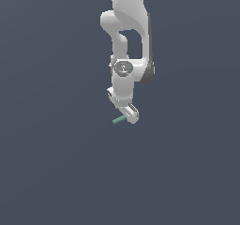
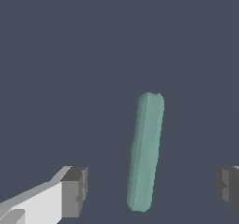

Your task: Pick up the object and move it to a goal position.

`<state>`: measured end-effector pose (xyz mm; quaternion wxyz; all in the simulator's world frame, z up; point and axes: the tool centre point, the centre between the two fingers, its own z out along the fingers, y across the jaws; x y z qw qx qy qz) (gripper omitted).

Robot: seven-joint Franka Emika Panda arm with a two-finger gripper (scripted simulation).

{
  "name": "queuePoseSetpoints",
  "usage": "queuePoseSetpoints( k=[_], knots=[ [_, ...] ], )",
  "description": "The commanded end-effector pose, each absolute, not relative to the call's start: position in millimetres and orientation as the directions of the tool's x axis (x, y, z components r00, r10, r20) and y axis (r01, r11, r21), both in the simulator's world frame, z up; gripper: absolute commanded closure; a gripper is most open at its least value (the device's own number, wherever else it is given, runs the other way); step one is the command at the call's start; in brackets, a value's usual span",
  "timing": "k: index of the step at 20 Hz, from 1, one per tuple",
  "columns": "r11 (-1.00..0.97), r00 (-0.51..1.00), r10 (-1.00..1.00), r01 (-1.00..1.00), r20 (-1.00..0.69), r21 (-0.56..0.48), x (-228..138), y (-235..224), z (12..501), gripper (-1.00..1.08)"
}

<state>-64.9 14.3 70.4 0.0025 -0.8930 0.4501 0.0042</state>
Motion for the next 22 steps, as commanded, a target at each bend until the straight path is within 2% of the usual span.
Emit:
queuePoseSetpoints(
  k=[1, 13, 22],
  knots=[
    [-0.563, 0.563, -0.826, -0.826, -0.005, 0.0, -67, 13, 68, -0.92],
    [-0.527, 0.527, -0.85, -0.85, -0.001, 0.0, -70, 12, 61, -0.92],
    [-0.523, 0.523, -0.852, -0.852, 0.0, 0.0, -72, 12, 27, -0.92]
  ],
)
